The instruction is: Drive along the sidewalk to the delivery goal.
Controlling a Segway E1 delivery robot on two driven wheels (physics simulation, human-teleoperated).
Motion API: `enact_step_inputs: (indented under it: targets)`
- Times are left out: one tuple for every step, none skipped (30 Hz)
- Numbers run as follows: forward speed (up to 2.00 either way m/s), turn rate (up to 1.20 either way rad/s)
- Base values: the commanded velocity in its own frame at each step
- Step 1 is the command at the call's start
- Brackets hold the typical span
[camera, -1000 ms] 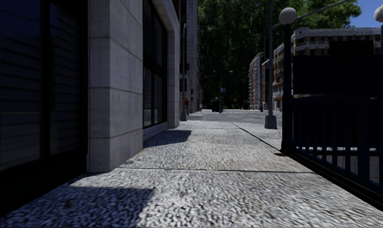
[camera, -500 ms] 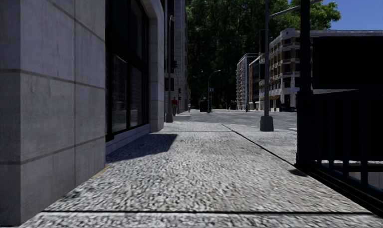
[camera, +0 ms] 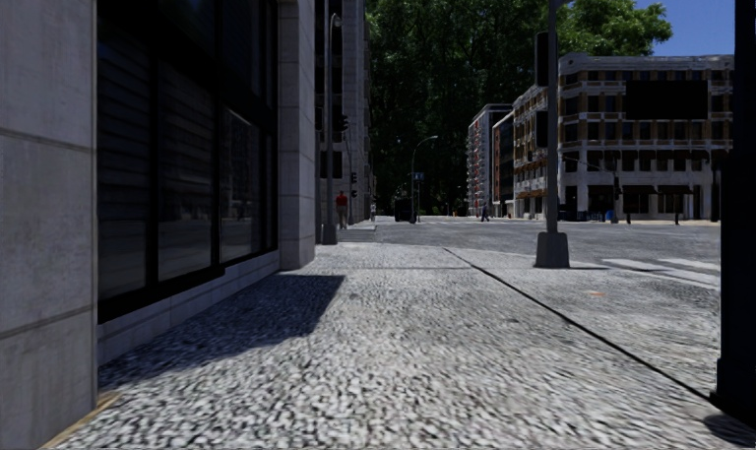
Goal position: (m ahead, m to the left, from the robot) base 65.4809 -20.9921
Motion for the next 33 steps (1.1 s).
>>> enact_step_inputs:
  targets:
    - [2.0, -0.05]
    - [2.0, -0.05]
    - [2.0, -0.05]
    - [2.0, -0.05]
    - [2.0, -0.05]
    - [2.0, -0.05]
    - [2.0, -0.05]
    - [2.0, -0.05]
    - [2.0, -0.05]
    - [2.0, -0.05]
    - [2.0, -0.05]
    - [2.0, -0.05]
    - [2.0, -0.05]
    - [2.0, -0.05]
    - [2.0, -0.04]
    - [2.0, -0.04]
    - [2.0, -0.04]
    - [2.0, -0.04]
    - [2.0, -0.04]
    - [2.0, -0.04]
    - [2.0, -0.04]
    - [2.0, -0.04]
    - [2.0, -0.04]
    - [2.0, -0.04]
    - [2.0, -0.04]
    - [2.0, -0.04]
    - [2.0, -0.04]
    - [2.0, -0.04]
    - [2.0, -0.04]
    - [2.0, -0.04]
    - [2.0, -0.04]
    - [2.0, -0.04]
    - [2.0, -0.04]
